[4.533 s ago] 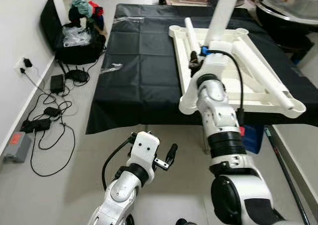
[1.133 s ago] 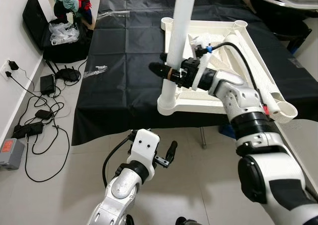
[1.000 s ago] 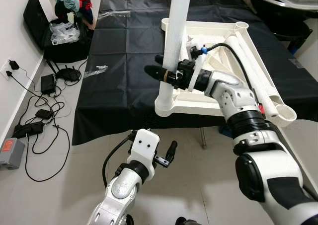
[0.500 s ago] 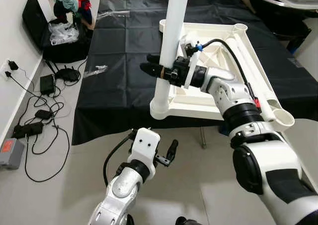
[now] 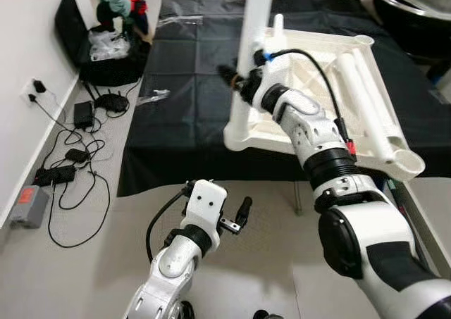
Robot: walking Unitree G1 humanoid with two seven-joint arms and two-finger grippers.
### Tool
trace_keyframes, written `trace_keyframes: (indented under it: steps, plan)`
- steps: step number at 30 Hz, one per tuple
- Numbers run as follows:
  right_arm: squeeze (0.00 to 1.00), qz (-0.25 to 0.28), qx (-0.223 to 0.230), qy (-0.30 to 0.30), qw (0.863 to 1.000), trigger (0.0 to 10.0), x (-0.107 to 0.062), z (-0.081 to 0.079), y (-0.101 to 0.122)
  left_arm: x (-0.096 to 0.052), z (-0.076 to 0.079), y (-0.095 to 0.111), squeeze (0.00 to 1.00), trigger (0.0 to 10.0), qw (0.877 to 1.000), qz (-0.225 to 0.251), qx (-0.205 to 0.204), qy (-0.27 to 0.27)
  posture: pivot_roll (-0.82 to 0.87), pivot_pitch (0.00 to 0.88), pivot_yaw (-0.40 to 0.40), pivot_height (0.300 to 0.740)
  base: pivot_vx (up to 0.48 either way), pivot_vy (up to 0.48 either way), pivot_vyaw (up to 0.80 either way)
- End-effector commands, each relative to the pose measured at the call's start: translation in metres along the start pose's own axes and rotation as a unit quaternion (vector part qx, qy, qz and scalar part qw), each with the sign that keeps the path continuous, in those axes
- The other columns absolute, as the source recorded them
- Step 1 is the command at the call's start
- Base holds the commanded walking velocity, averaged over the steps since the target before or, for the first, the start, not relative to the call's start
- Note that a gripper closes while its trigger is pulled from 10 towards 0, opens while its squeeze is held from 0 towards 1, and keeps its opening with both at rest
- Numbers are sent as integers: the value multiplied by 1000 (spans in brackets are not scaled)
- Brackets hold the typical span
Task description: Building children table
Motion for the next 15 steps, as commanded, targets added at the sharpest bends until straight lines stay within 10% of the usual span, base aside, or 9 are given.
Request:
trace_keyframes:
  steps: [1,7,8,15]
  plan:
    - [0,-38,11,-65,997,0,-5,13,-12,0,0,-6,0,10000,1000,-16,-4,0,131,198,-42,740,0,0,0]
    - [0,-33,35,-188,981,0,-17,8,-11,0,-1,-6,0,10000,1000,-17,-3,0,131,202,-40,740,0,0,0]
    - [0,-26,49,-185,981,10000,-17,-1,-9,0,-1,-6,0,10000,1000,-17,-3,0,132,203,-42,740,0,0,0]
    - [192,-3,70,-112,991,10000,-12,-26,-5,1,-1,-6,0,10000,1000,-17,-4,1,127,205,-45,740,0,0,0]
Point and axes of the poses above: a point about 5 cm out from each wrist's last joint towards the gripper, its own x axis pointing out of the wrist towards the gripper, its own y axis along the axis of the wrist's last joint, z = x × y, the point moved 1 cm from there along x, pointing out of the wrist towards the gripper, and after that the axes turned 12 degrees about -x, right-handed, at the moved point
